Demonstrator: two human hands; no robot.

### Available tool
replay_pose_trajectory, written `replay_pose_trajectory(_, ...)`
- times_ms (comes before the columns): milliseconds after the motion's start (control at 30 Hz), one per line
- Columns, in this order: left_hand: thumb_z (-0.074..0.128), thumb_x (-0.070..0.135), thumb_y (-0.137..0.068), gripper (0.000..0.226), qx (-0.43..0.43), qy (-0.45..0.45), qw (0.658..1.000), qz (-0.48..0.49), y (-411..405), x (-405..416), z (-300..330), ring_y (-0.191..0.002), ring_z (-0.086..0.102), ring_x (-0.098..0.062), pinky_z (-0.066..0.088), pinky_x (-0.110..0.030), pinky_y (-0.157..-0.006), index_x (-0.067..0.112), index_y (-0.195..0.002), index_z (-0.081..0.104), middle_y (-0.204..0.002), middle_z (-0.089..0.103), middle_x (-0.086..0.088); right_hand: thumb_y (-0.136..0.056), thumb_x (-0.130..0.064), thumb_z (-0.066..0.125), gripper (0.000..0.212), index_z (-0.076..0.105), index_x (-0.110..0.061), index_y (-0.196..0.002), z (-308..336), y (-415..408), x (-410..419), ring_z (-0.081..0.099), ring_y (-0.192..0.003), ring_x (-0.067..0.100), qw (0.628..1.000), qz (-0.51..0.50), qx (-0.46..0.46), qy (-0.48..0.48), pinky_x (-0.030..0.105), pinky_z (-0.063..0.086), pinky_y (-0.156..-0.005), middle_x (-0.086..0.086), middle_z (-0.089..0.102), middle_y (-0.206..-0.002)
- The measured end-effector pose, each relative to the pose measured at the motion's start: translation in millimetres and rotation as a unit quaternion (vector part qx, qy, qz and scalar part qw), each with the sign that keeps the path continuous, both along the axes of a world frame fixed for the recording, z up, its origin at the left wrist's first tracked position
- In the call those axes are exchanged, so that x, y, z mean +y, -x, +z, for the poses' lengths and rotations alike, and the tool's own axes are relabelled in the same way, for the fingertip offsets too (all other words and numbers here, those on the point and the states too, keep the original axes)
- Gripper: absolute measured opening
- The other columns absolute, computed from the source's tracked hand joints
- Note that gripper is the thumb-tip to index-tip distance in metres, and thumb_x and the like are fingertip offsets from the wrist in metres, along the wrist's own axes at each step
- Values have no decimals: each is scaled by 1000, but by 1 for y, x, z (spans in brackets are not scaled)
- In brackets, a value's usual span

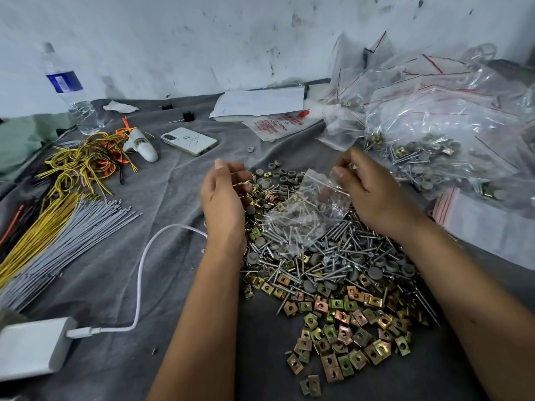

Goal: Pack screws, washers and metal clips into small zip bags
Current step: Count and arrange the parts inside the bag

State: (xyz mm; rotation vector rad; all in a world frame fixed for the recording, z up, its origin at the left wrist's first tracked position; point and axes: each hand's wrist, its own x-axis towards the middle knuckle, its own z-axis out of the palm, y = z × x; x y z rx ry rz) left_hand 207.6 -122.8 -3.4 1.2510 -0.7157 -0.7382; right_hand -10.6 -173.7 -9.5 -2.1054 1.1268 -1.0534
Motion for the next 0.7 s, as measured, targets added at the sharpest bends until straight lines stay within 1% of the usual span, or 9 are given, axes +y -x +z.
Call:
replay_pose_trajectory(100, 43, 21, -111, 27, -143, 51, 988, -33, 3, 1, -2, -100, 65, -11, 52, -38, -88, 22, -107, 71, -107, 73, 2, -108, -28, 46, 20, 49, -8, -107, 5, -1, 4, 72, -90, 13, 996, 35, -67, -38, 44, 61, -85, 12, 66, -99)
replay_pose_trajectory(167, 49, 10, -107, 27, -263, 88, 958, -69, 6, -1, -5, -116, 63, -18, 49, -48, -104, 23, -112, 71, -115, 71, 0, -108, -26, 44, 18, 46, -8, -105, 8, -3, 7, 76, -92, 19, 990, 86, -93, -57, 50, 61, -84, 16, 70, -97)
replay_pose_trajectory(267, 56, 5, -102, 36, -383, 102, 912, -110, 10, -2, -8, -123, 53, -28, 42, -57, -104, 34, -118, 71, -122, 63, -1, -108, -27, 43, 13, 45, -16, -101, 8, -5, 10, 77, -91, 22, 985, 128, -96, -57, 51, 60, -84, 12, 77, -93)
replay_pose_trajectory(333, 60, 9, -102, 37, -398, 88, 902, -140, 10, -1, -8, -126, 46, -28, 42, -54, -107, 39, -120, 72, -126, 54, 0, -106, -29, 44, 13, 46, -18, -101, 9, -6, 11, 77, -92, 26, 982, 142, -111, -60, 51, 61, -84, 13, 76, -94)
replay_pose_trajectory(433, 65, 15, -101, 35, -417, 75, 892, -159, 11, 4, -6, -130, 38, -24, 32, -31, -111, 44, -119, 73, -131, 47, 2, -108, -24, 45, 11, 46, -13, -103, 10, -6, 11, 77, -93, 26, 977, 162, -125, -61, 40, 62, -85, 15, 75, -96)
replay_pose_trajectory(500, 69, 18, -98, 33, -424, 69, 889, -160, 11, 6, -3, -130, 36, -23, 28, -24, -109, 45, -115, 74, -132, 45, 3, -108, -22, 45, 12, 46, -10, -105, 10, -6, 12, 77, -93, 24, 978, 161, -123, -52, 34, 60, -86, 11, 76, -97)
replay_pose_trajectory(600, 76, 21, -93, 25, -419, 57, 893, -155, 10, 7, 1, -131, 35, -23, 30, -33, -110, 45, -102, 75, -135, 46, 3, -108, -23, 45, 14, 48, -9, -106, 12, -5, 12, 76, -93, 21, 983, 135, -118, -35, 44, 59, -89, 4, 76, -96)
replay_pose_trajectory(667, 79, 22, -91, 25, -407, 51, 901, -143, 7, 8, 4, -131, 33, -19, 30, -33, -108, 46, -93, 73, -135, 46, 2, -108, -25, 46, 15, 49, -10, -106, 11, -4, 11, 74, -94, 32, 987, 112, -109, -30, 60, 55, -88, 8, 74, -98)
replay_pose_trajectory(700, 79, 23, -90, 25, -401, 49, 904, -138, 6, 8, 6, -131, 32, -17, 29, -30, -107, 47, -90, 71, -135, 47, 3, -108, -26, 46, 17, 49, -10, -107, 11, -4, 10, 71, -94, 37, 989, 103, -106, -28, 64, 54, -85, 11, 72, -98)
